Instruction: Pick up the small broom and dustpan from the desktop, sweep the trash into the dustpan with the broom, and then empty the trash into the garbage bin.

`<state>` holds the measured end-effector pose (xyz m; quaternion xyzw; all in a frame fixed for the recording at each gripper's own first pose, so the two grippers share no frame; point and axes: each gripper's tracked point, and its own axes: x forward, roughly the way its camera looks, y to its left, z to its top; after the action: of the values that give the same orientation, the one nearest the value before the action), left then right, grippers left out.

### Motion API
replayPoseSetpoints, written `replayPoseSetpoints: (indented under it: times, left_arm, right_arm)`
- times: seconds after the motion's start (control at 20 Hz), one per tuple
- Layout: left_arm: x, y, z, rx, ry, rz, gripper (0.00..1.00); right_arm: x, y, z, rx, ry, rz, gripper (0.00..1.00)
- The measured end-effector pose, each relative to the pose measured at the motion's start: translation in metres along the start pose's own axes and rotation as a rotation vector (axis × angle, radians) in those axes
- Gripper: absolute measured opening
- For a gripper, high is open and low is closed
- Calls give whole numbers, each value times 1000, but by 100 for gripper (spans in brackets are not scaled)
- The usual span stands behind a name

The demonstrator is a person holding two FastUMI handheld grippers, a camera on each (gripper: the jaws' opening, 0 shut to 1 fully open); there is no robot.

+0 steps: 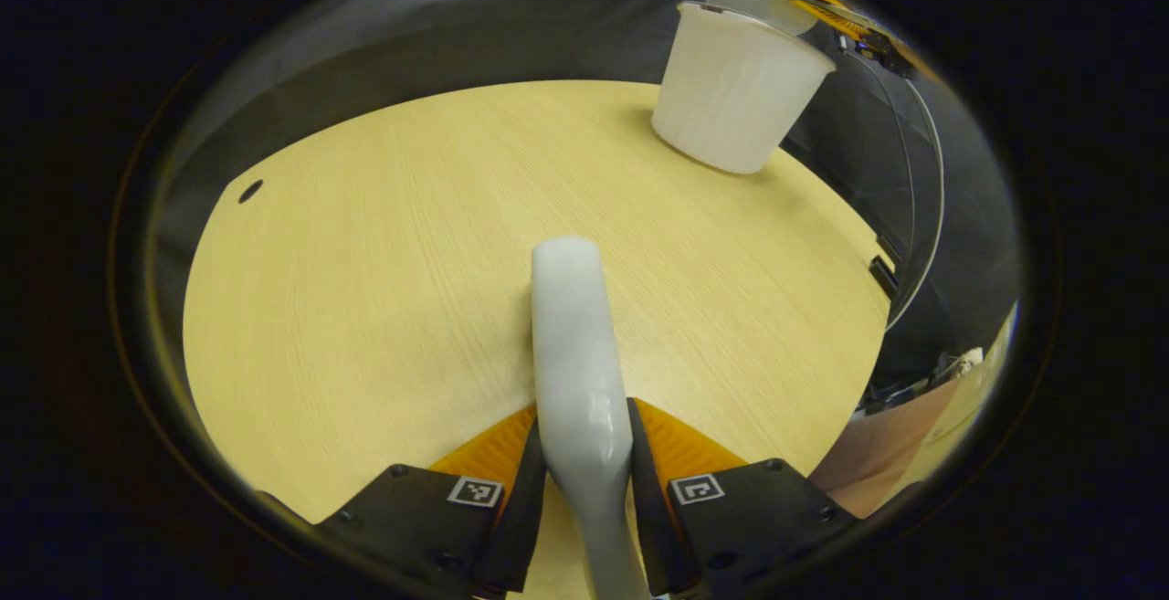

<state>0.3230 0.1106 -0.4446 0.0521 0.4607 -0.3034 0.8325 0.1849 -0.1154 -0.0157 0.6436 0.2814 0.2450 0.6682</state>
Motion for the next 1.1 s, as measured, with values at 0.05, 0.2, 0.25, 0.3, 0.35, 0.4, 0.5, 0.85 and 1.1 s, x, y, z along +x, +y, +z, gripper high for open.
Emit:
replayPoseSetpoints:
  times: [0.05, 0.2, 0.25, 0.3, 0.35, 0.4, 0.5, 0.85, 1.1]
  left_arm:
    - [0, 0, 1, -3, -1, 1, 53]
    - [-2, 0, -1, -10, -7, 10, 51]
    - [-2, 0, 0, -16, -10, 13, 51]
    - [-3, 0, 0, -24, -12, 17, 51]
    - [-3, 1, 0, -33, -15, 22, 51]
    - [-4, 2, -1, -43, -19, 29, 53]
    - [-5, 3, -1, -60, -25, 39, 53]
    - [-12, 20, -4, -115, -41, 116, 53]
    - [-18, 29, -6, -142, -44, 166, 53]
  right_arm:
    - [0, 1, -1, 6, -1, 15, 30]
    - [1, 2, -3, 4, -1, 34, 30]
    - [2, 2, -7, -6, 9, 32, 30]
    - [2, 1, -11, -20, 20, 29, 30]
    - [1, 1, -15, -36, 35, 24, 30]
    - [0, 0, -20, -56, 46, 18, 30]
    - [-4, -3, -27, -101, 67, 12, 30]
    - [-19, -34, -57, -317, 154, -33, 30]
    - [-24, -66, -65, -486, 179, -121, 30]
